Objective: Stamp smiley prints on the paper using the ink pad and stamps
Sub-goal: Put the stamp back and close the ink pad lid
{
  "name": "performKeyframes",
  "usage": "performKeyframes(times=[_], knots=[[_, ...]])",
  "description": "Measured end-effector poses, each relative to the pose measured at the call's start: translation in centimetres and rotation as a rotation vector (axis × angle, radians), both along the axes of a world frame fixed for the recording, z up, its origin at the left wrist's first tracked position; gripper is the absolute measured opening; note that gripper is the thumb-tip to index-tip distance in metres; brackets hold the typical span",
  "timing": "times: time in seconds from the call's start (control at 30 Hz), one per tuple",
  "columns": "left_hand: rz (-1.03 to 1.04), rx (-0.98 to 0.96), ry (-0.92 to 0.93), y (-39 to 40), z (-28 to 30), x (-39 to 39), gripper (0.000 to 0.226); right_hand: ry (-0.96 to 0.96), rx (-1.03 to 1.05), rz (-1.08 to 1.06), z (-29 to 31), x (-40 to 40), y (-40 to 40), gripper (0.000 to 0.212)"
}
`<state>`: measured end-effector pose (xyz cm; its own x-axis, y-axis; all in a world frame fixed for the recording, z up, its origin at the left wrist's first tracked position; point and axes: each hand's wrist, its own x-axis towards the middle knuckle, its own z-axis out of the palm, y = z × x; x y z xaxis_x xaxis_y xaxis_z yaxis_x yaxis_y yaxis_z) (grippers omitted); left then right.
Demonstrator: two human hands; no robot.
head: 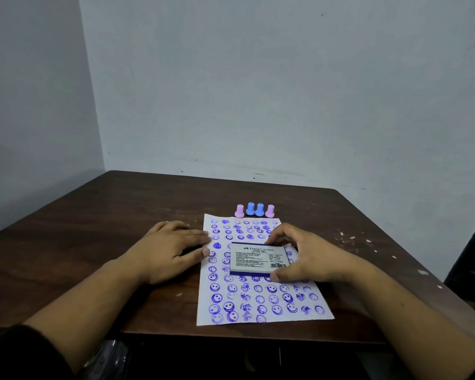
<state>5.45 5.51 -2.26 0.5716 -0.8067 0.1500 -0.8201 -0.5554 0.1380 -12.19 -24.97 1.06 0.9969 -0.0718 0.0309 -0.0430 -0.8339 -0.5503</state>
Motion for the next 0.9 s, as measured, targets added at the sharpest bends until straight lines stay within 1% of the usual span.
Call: performKeyframes(times=[0.23,0.43,0.57,0.9], knots=[[0.034,0.040,0.086,-0.4,-0.6,0.7,0.080,-0.053,-0.024,-0.004,-0.1,0.0,1.6,0.070],[0.022,0.046,0.033,-0.3,-0.4,0.7,0.069,-0.086,0.022,-0.022,-0.2,0.6,1.8,0.068],[0.013,0.054,0.015,-0.3,-0.3,0.6,0.066,-0.063,0.034,-0.024,-0.6,0.4,1.7,0.067],[0.011,0.036,0.057,-0.2,-0.6,1.0,0.070,-0.051,0.070,-0.035,-0.8,0.3,1.7,0.065]])
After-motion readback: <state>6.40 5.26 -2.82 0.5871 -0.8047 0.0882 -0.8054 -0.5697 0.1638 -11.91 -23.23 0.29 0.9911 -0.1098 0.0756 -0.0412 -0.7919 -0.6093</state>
